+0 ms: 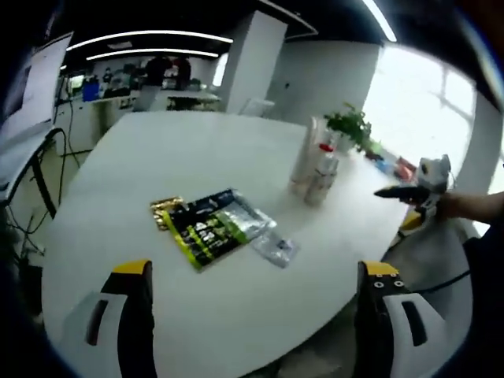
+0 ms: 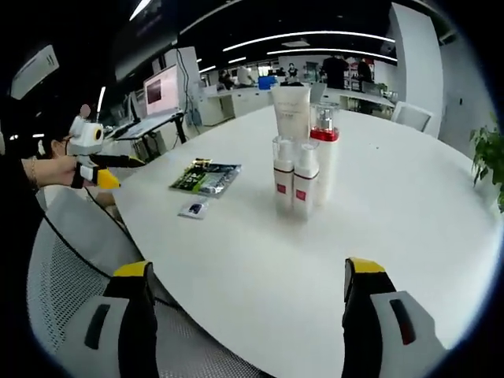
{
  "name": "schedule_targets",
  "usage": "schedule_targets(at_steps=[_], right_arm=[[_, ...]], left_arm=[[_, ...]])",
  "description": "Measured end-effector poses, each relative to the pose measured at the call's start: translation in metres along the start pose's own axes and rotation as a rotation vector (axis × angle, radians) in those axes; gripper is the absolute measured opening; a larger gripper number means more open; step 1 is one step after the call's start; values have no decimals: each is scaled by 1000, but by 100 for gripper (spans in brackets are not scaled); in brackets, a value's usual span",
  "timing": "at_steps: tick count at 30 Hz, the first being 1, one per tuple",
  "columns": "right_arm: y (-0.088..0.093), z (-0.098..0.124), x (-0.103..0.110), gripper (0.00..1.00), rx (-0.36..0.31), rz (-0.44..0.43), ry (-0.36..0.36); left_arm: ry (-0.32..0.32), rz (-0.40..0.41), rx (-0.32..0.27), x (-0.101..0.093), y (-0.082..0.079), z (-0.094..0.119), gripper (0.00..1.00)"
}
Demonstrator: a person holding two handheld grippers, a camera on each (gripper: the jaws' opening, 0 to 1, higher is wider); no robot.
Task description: Arrange the skincare products in the storage area until every visible bottle or jar stands upright without overlapping.
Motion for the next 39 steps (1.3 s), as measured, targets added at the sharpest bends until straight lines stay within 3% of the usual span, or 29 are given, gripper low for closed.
schedule_targets(at_steps=[6, 14, 25, 39], right_arm=[[3, -2, 3, 100, 32, 10, -13], [6, -3, 5, 98, 54, 6, -29], [8, -5, 4, 99, 70, -19, -29], [12, -7, 3, 99, 97, -33, -29]], left_arm=[[7, -58, 43, 11, -14, -15, 99], [35, -232, 226, 34, -19, -41, 99], [95, -329, 355, 60, -27, -79, 97], [184, -448, 520, 75, -33, -112, 90]])
Point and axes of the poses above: the point that each gripper's makers call its tool centre point, and the gripper's own axes: z roughly backward along the fingers, x roughly to its left, y roughly out of its underside, the point moved 6 cm from there along z, roughly backward along the fingers, and after that the axes turned 8 degrees about y, right-handed, at the moved point
